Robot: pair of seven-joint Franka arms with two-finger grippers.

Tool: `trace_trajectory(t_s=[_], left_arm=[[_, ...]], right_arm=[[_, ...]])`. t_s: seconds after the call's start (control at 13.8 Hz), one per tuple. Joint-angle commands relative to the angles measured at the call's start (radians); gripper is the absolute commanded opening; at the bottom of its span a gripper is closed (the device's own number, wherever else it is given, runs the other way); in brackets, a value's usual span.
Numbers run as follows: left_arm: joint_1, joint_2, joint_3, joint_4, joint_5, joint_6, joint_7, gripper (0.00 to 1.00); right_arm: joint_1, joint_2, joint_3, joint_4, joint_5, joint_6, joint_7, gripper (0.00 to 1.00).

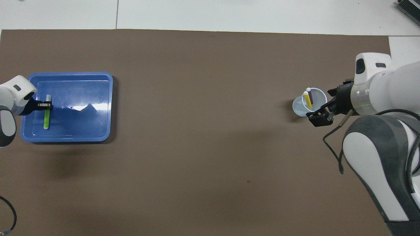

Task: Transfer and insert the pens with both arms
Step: 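Release the yellow pen in the cup while the left gripper grasps the green pen, then lift the green pen with the left gripper while the right gripper approaches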

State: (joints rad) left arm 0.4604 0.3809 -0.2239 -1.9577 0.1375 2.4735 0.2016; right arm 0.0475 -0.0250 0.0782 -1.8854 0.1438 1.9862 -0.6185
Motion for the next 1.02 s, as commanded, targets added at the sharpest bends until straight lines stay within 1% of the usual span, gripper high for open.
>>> trace_trajectory(t_s=[0.0,0.07,0.29,0.36,0.51,0.65,0.73,0.87,0.94], left_arm=[[0.009,0.016,-0.002,0.023,0.005,-0.042,0.006,0.0],[0.009,0.016,-0.003,0.039,-0.008,-0.071,0.006,0.0],[-0.008,0.018,-0.002,0.12,-0.105,-0.255,-0.004,0.0],[-0.009,0.018,-0.002,0.128,-0.12,-0.29,-0.008,0.0],[-0.012,0.018,-0.002,0.125,-0.13,-0.318,-0.028,0.0],[-0.017,0.013,-0.006,0.138,-0.174,-0.401,-0.082,0.0],[-0.025,0.01,-0.006,0.143,-0.197,-0.436,-0.105,0.0],[-0.035,0.003,-0.011,0.131,-0.205,-0.511,-0.17,0.0],[-0.043,0.001,-0.012,0.135,-0.228,-0.56,-0.224,0.0]], right_arm=[[-0.003,-0.006,0.034,0.003,0.107,-0.012,0.237,1.0],[-0.003,-0.006,0.051,0.005,0.128,-0.004,0.325,1.0],[0.015,-0.003,0.089,0.023,0.131,0.006,0.553,1.0],[0.041,-0.003,0.089,0.025,0.131,0.006,0.616,1.0],[0.077,-0.003,0.089,0.025,0.131,0.011,0.724,1.0],[0.097,-0.003,0.089,0.025,0.131,0.048,0.79,1.0],[0.103,-0.003,0.089,0.022,0.132,0.048,0.831,1.0],[0.133,-0.003,0.091,0.022,0.135,0.052,0.987,1.0],[0.158,-0.004,0.092,0.019,0.149,0.071,1.058,1.0]])
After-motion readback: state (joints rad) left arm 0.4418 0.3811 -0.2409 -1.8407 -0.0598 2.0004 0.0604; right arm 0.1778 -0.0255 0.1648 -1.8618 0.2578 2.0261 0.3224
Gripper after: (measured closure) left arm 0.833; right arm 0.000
